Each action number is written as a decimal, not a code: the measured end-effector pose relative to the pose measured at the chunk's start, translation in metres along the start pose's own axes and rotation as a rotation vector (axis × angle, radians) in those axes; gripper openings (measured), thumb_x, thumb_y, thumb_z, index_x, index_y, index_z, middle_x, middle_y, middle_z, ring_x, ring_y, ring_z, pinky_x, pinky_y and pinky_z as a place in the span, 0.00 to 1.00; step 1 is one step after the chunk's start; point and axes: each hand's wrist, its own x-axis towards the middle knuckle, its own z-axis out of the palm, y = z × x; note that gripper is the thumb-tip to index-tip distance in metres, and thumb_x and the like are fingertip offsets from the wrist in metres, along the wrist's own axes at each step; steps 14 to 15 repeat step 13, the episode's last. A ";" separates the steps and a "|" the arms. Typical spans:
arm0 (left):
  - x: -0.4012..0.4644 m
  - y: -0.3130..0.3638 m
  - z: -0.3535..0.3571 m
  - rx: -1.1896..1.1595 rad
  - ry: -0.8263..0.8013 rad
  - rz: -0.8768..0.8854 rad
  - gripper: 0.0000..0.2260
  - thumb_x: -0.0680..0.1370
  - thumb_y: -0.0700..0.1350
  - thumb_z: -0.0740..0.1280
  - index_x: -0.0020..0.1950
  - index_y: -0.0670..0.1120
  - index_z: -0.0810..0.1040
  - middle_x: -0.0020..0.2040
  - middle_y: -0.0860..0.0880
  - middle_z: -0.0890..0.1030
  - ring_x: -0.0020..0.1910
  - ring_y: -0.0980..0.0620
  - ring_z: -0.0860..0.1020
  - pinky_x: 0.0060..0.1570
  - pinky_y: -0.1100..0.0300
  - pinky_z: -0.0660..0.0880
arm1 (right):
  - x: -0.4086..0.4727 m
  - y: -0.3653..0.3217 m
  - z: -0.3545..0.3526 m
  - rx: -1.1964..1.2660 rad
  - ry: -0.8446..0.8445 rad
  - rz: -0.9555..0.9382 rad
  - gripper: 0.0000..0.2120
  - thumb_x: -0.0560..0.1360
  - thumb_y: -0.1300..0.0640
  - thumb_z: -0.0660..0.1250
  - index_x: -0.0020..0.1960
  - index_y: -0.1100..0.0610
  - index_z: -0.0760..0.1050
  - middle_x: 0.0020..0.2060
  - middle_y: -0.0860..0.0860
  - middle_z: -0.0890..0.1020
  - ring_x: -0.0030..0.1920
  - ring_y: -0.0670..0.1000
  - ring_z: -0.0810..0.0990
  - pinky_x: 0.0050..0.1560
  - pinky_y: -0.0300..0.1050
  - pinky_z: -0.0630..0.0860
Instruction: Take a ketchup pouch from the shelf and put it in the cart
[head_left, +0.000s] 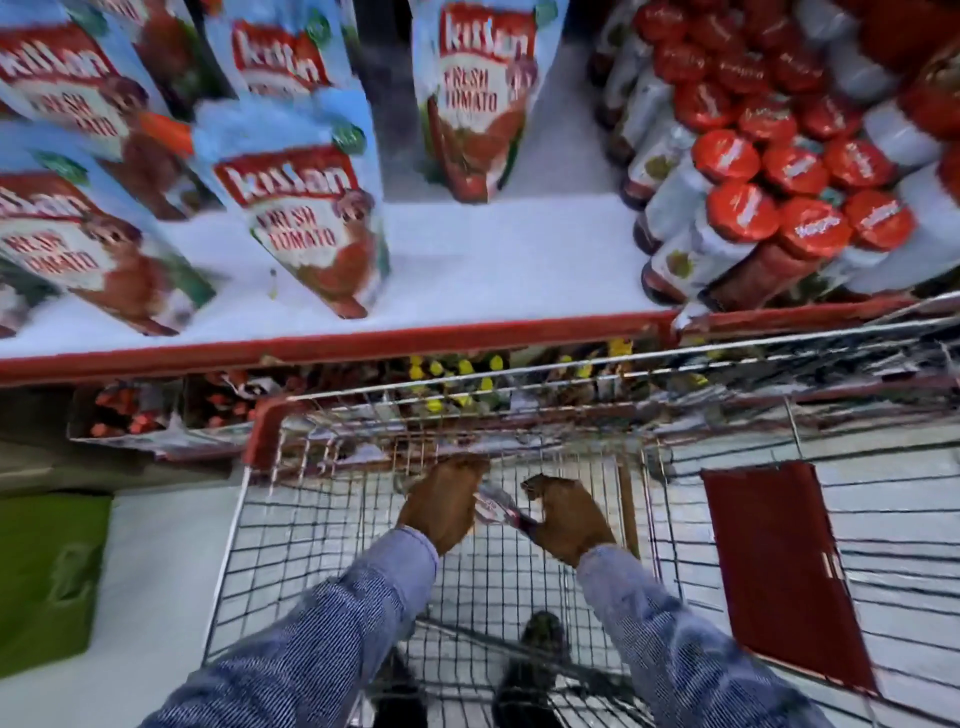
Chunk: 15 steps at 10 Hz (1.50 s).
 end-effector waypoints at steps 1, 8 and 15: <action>0.019 -0.022 0.045 0.028 -0.037 -0.023 0.20 0.72 0.31 0.61 0.60 0.46 0.79 0.59 0.41 0.82 0.57 0.39 0.81 0.57 0.45 0.80 | 0.017 0.012 0.025 -0.095 -0.032 -0.060 0.11 0.72 0.54 0.67 0.52 0.56 0.81 0.48 0.56 0.86 0.50 0.60 0.82 0.53 0.52 0.80; -0.093 0.132 -0.273 -0.006 0.904 0.093 0.11 0.73 0.42 0.66 0.55 0.48 0.81 0.49 0.44 0.85 0.44 0.40 0.83 0.45 0.51 0.81 | -0.085 -0.157 -0.299 0.211 0.712 -0.676 0.09 0.73 0.65 0.68 0.48 0.53 0.80 0.44 0.51 0.85 0.46 0.50 0.81 0.49 0.42 0.76; -0.051 0.130 -0.313 -0.058 0.867 0.118 0.13 0.76 0.36 0.63 0.57 0.46 0.81 0.59 0.42 0.83 0.56 0.40 0.81 0.56 0.48 0.80 | -0.049 -0.186 -0.330 0.203 0.684 -0.514 0.13 0.73 0.63 0.70 0.57 0.58 0.78 0.51 0.55 0.83 0.50 0.55 0.81 0.46 0.30 0.69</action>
